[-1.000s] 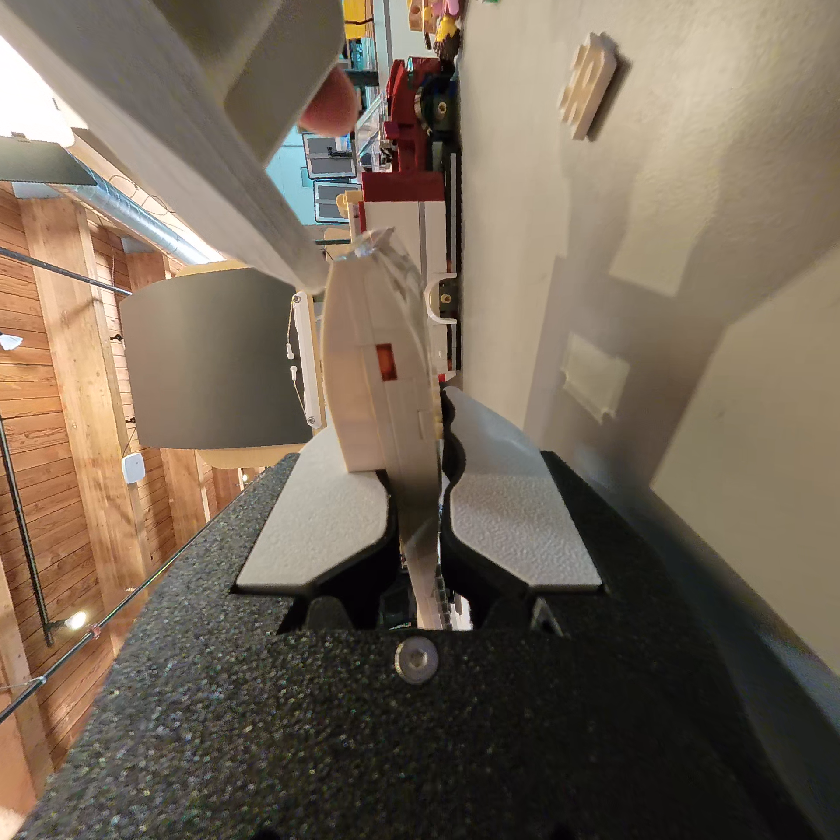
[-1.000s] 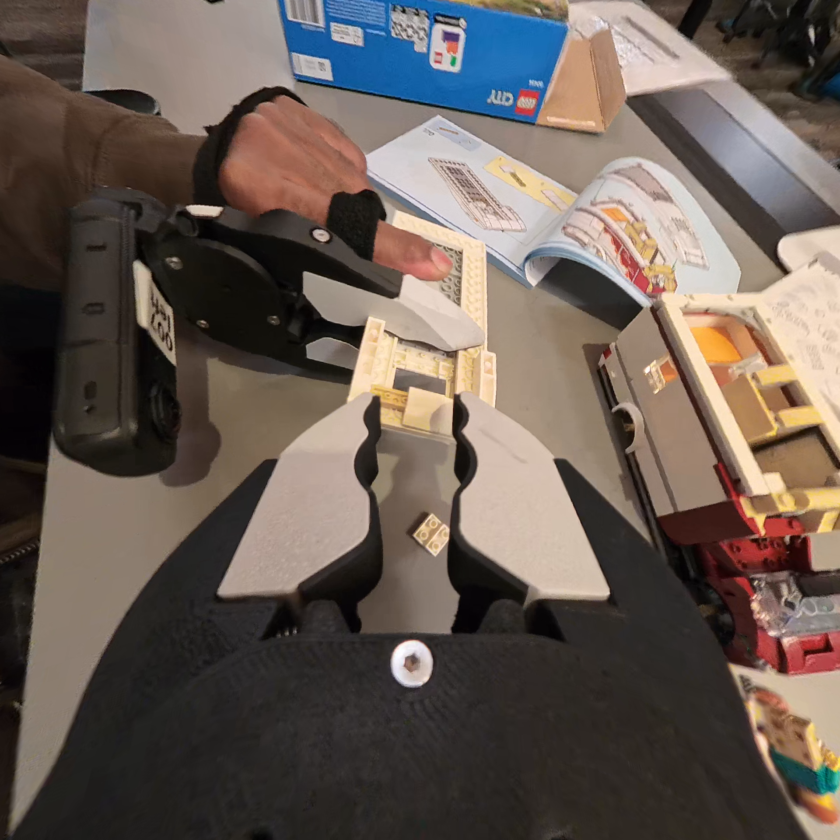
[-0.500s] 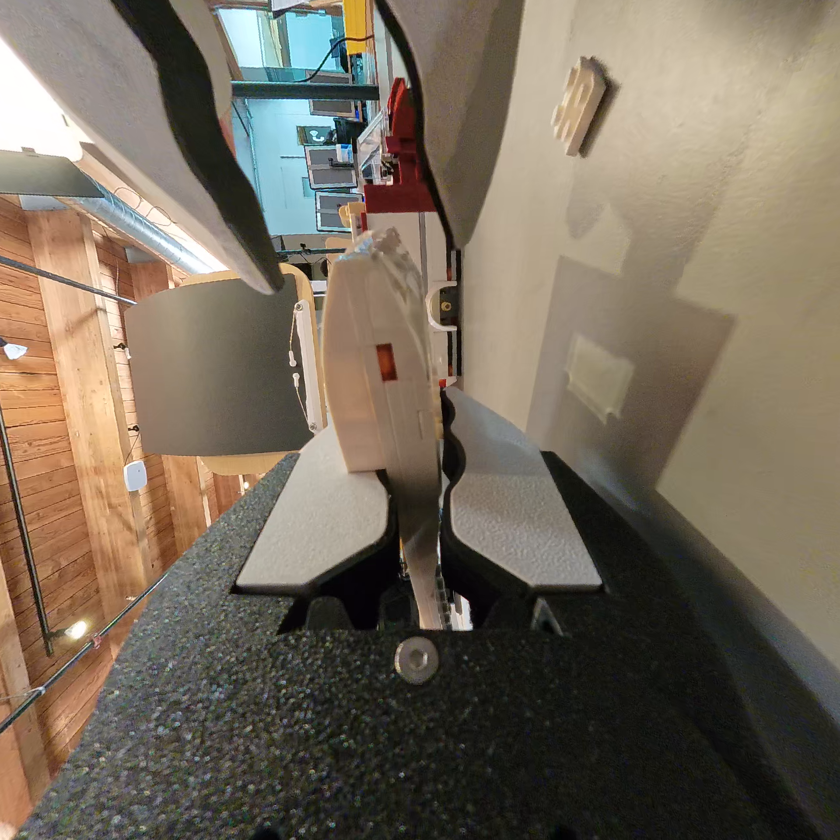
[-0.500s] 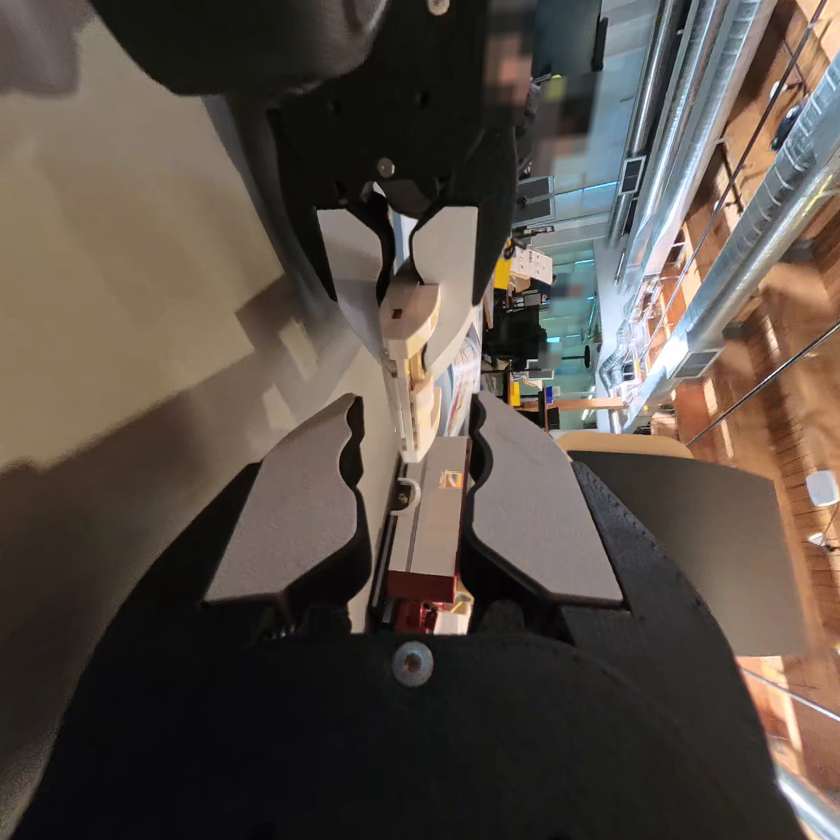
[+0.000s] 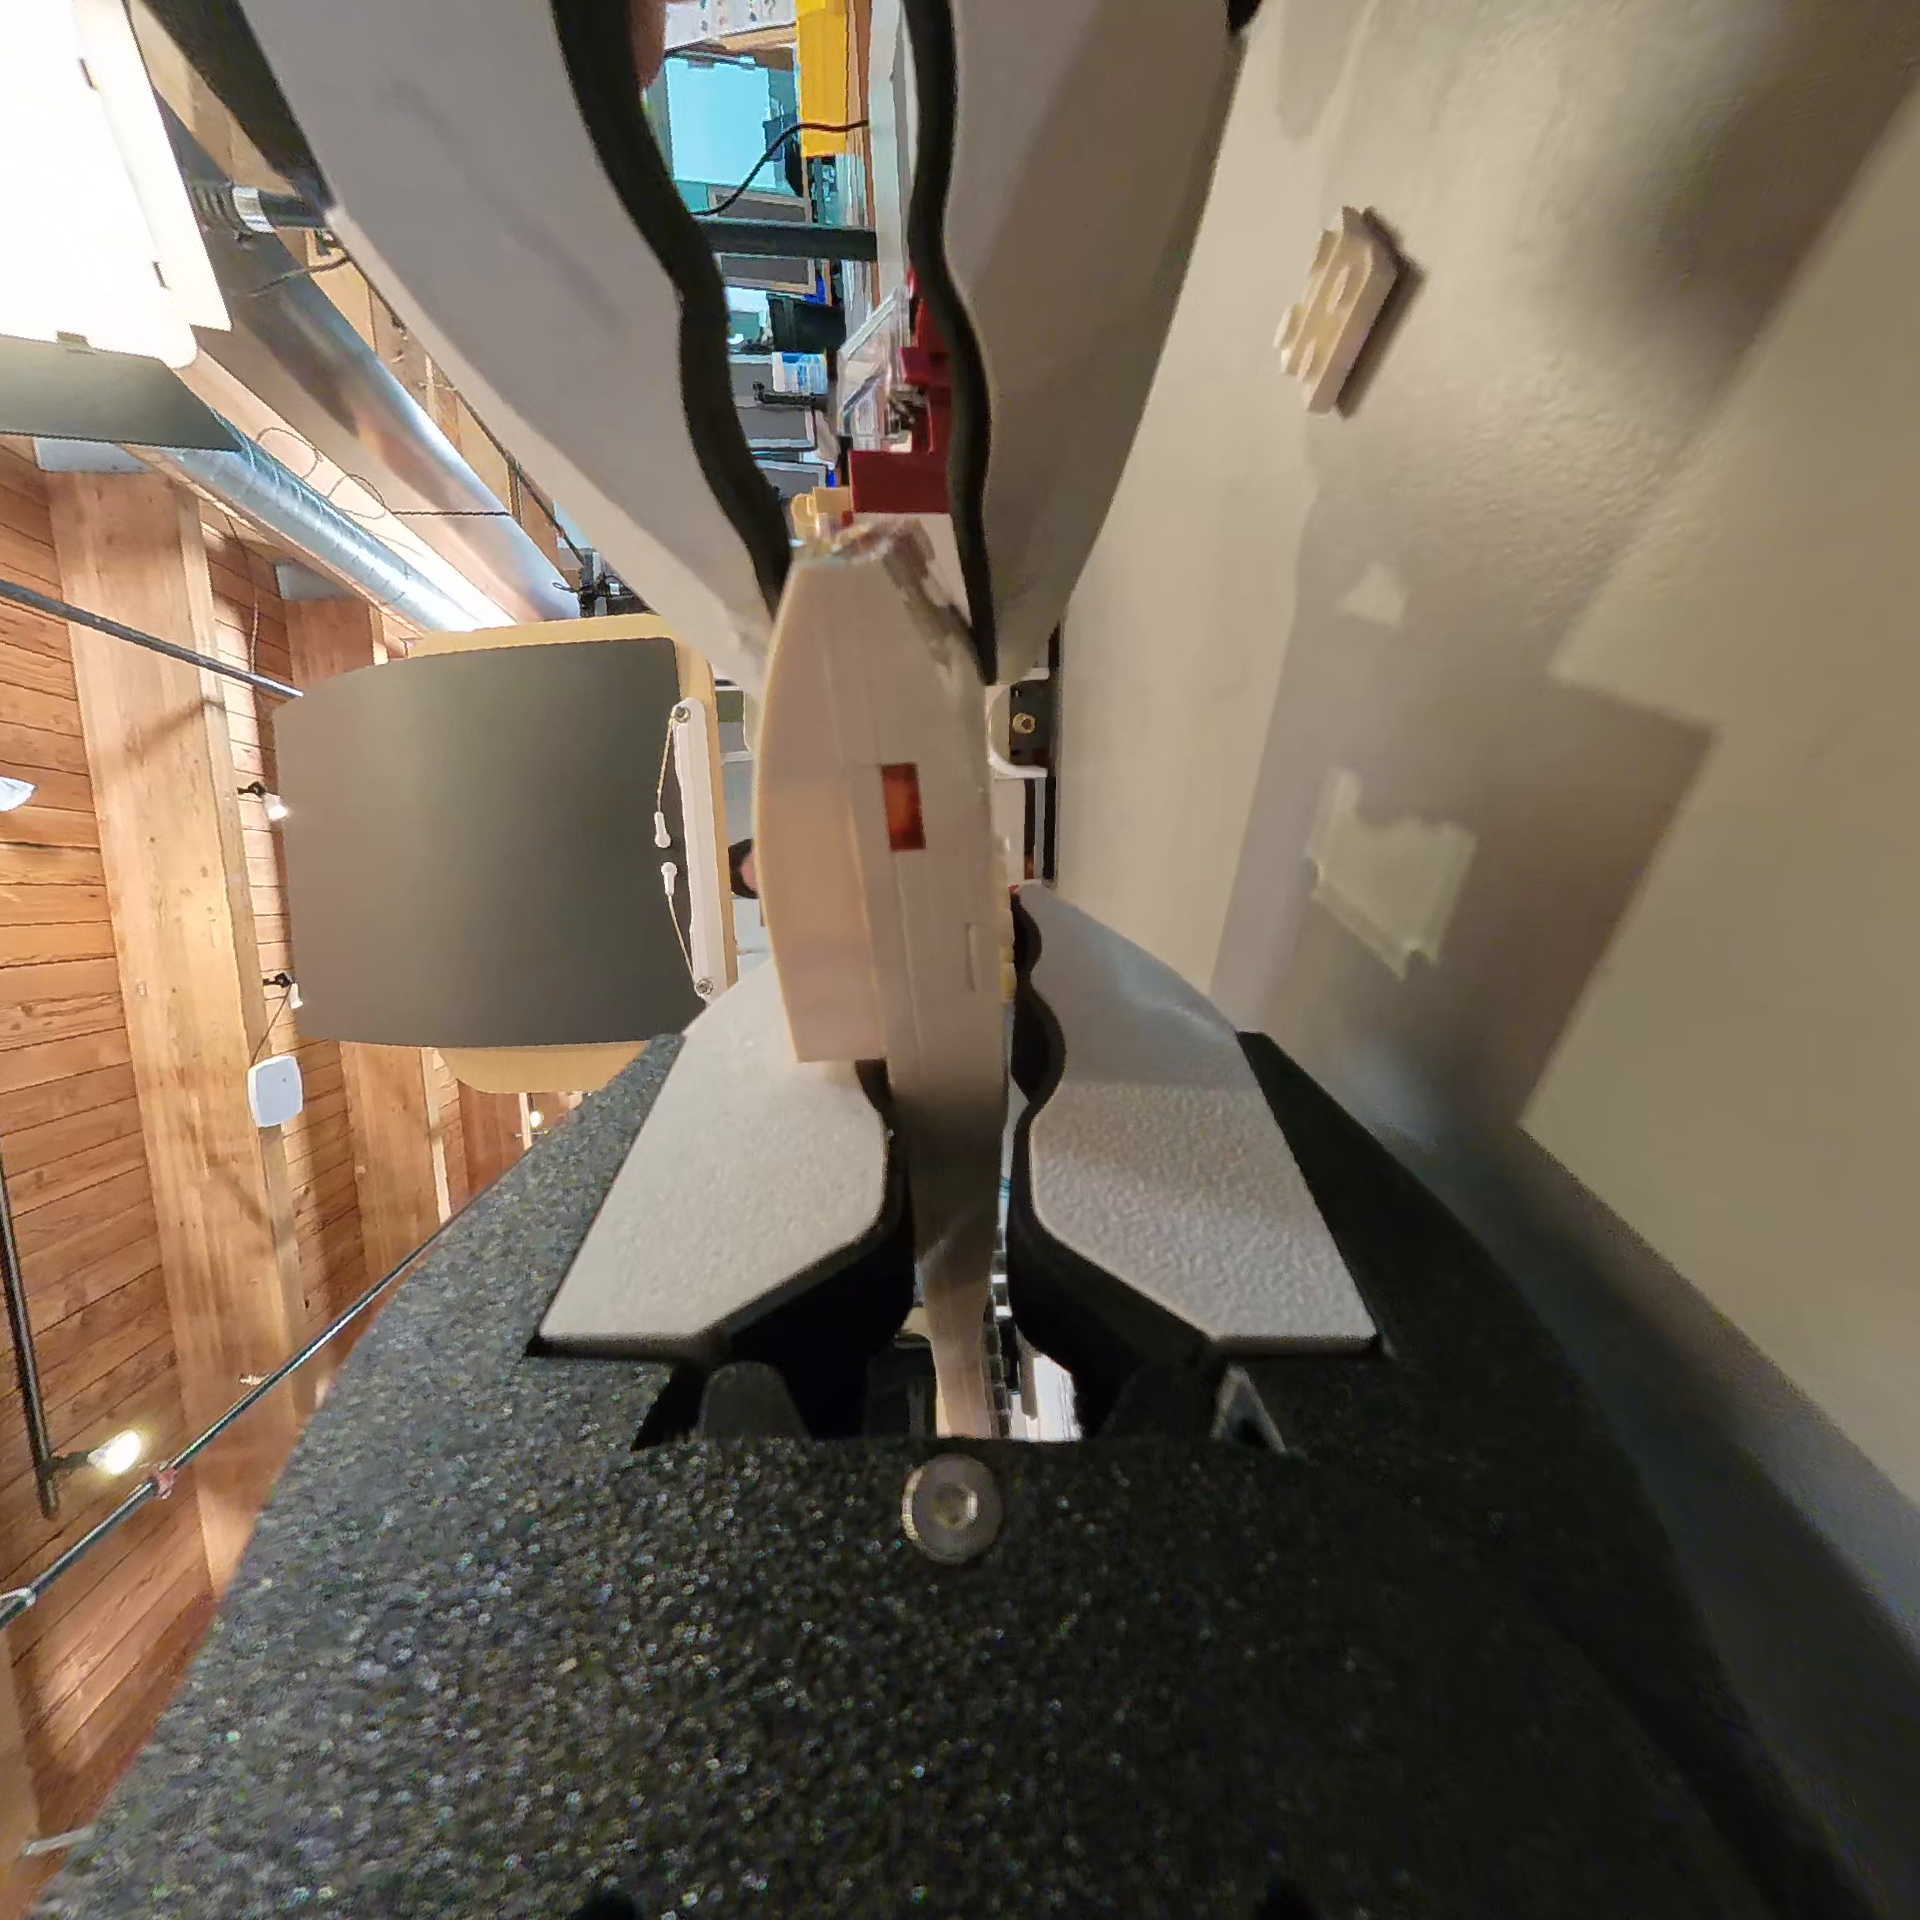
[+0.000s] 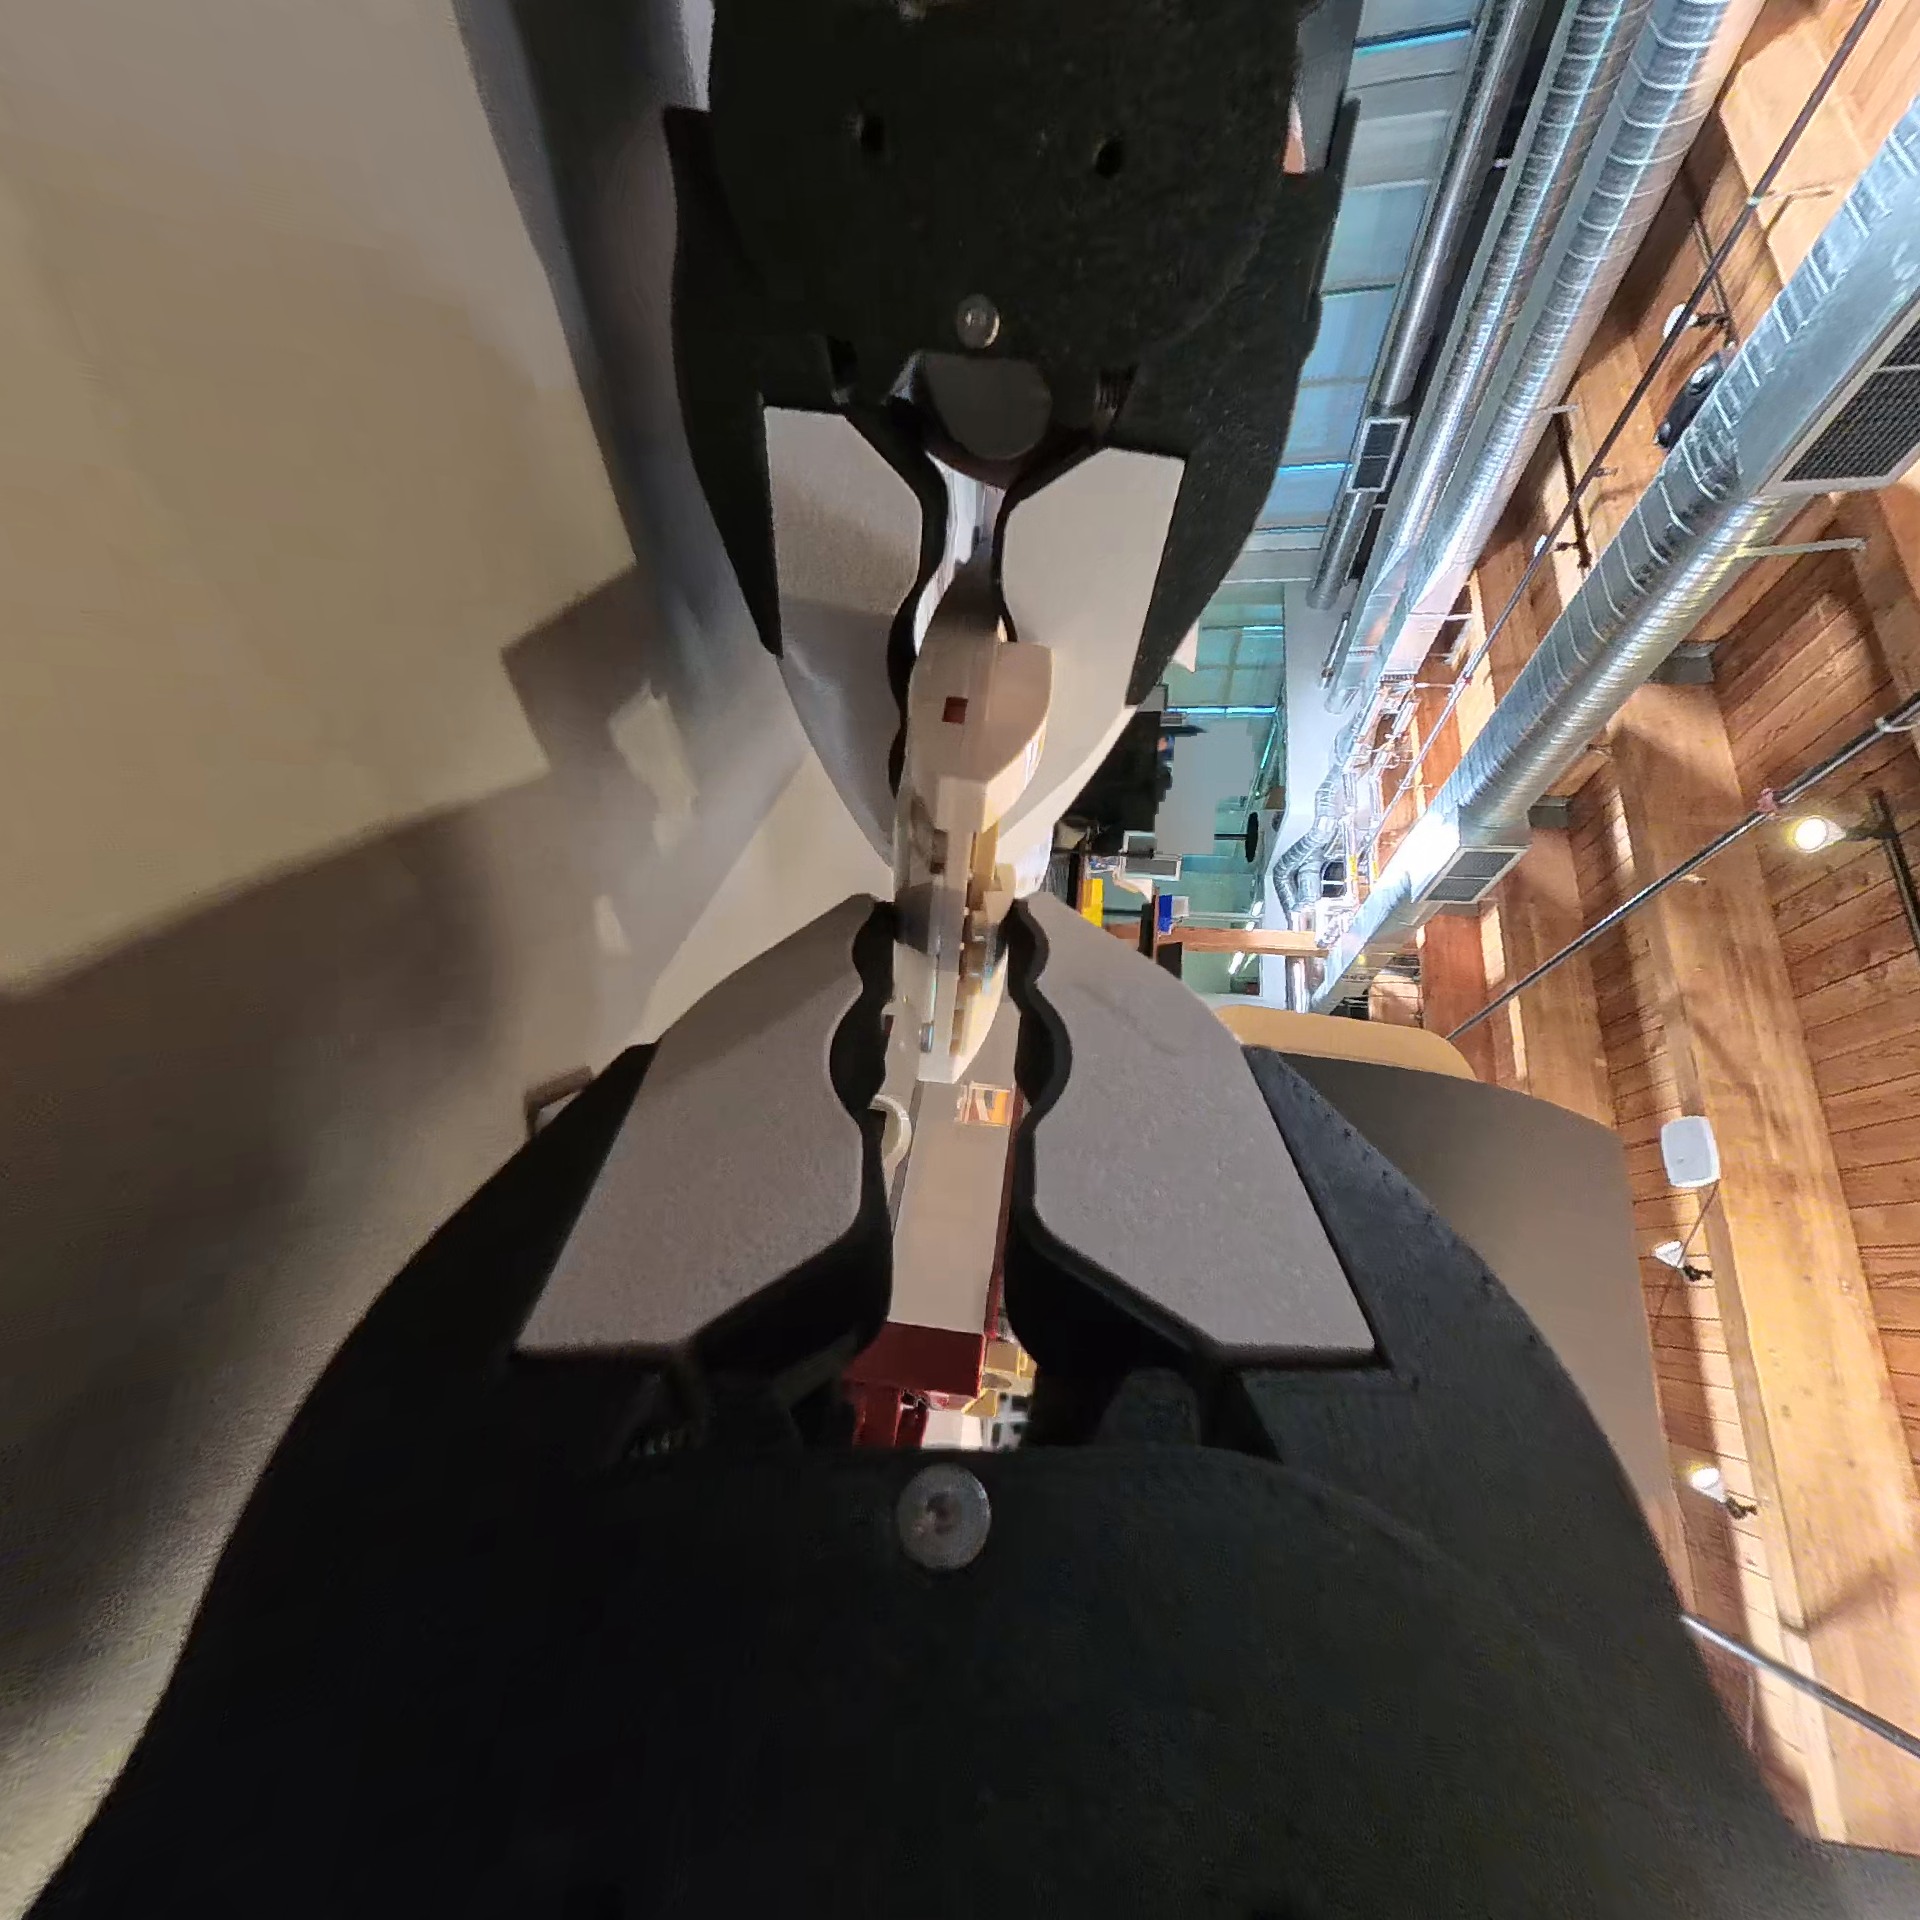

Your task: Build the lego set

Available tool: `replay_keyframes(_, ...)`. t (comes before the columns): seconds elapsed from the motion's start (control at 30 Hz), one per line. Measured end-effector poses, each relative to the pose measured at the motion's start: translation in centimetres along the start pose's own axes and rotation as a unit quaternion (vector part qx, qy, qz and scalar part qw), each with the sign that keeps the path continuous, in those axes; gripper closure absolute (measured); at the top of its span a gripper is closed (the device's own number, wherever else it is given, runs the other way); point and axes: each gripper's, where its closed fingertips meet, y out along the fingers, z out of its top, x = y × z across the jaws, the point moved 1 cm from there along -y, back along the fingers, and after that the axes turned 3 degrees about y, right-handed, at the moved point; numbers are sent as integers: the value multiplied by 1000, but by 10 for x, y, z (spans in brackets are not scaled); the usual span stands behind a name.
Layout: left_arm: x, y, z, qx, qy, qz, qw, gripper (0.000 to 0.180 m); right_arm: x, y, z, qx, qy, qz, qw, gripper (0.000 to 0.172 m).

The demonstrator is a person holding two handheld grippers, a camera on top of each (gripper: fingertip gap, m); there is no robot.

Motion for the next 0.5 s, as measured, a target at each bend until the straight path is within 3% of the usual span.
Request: replay_keyframes(0.5,-3,1,-3,-7,-30,-4,1000,165,5,2,0,-36,-26,-37,998,150)
